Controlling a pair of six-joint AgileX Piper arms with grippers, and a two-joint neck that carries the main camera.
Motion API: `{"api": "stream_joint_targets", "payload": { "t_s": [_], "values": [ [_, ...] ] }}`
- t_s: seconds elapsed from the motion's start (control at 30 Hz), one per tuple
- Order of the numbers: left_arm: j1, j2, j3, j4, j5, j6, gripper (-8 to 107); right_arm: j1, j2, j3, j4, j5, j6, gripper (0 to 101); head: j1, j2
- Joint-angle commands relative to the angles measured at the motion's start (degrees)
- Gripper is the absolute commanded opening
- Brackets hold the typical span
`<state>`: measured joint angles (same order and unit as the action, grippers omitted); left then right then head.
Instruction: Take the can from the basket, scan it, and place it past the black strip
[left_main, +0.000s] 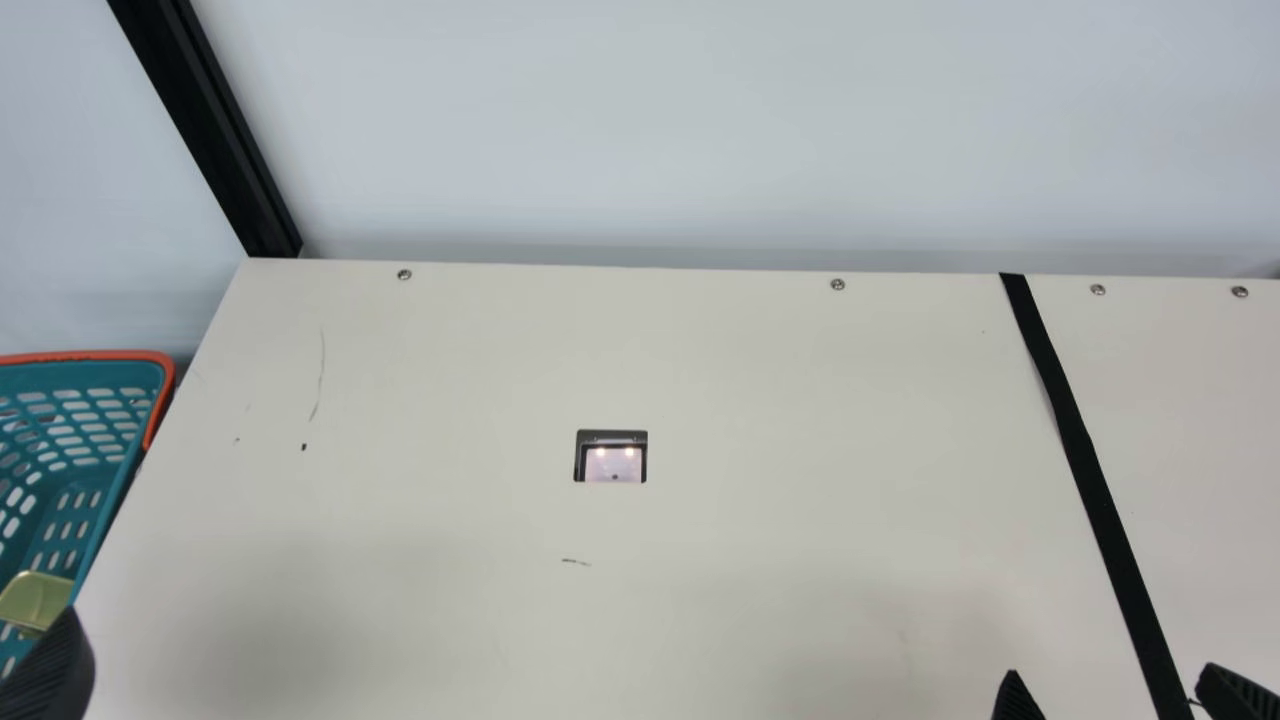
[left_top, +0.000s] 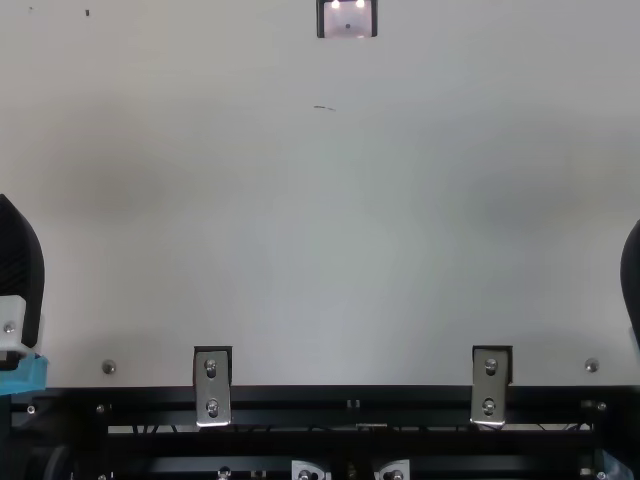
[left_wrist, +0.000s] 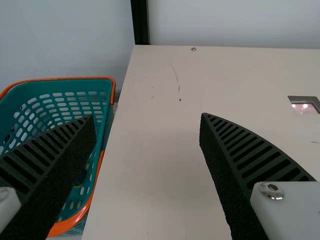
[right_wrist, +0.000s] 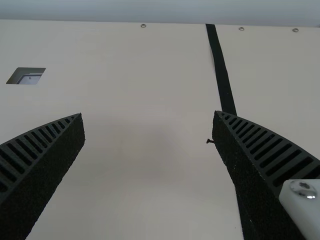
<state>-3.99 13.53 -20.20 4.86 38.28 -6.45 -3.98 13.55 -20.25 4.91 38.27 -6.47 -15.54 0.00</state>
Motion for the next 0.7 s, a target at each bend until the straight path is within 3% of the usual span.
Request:
{"api": "stream_joint_targets", "payload": {
  "t_s": [0.0, 0.67],
  "values": [
    [0.0, 0.0, 0.0, 0.0, 0.0, 0.0, 90, 0.0, 0.0, 0.0, 0.0, 0.0, 0.0, 101, -0.47, 0.0],
    [0.0, 0.0, 0.0, 0.0, 0.0, 0.0, 90, 0.0, 0.0, 0.0, 0.0, 0.0, 0.0, 101, -0.47, 0.0]
  ]
}}
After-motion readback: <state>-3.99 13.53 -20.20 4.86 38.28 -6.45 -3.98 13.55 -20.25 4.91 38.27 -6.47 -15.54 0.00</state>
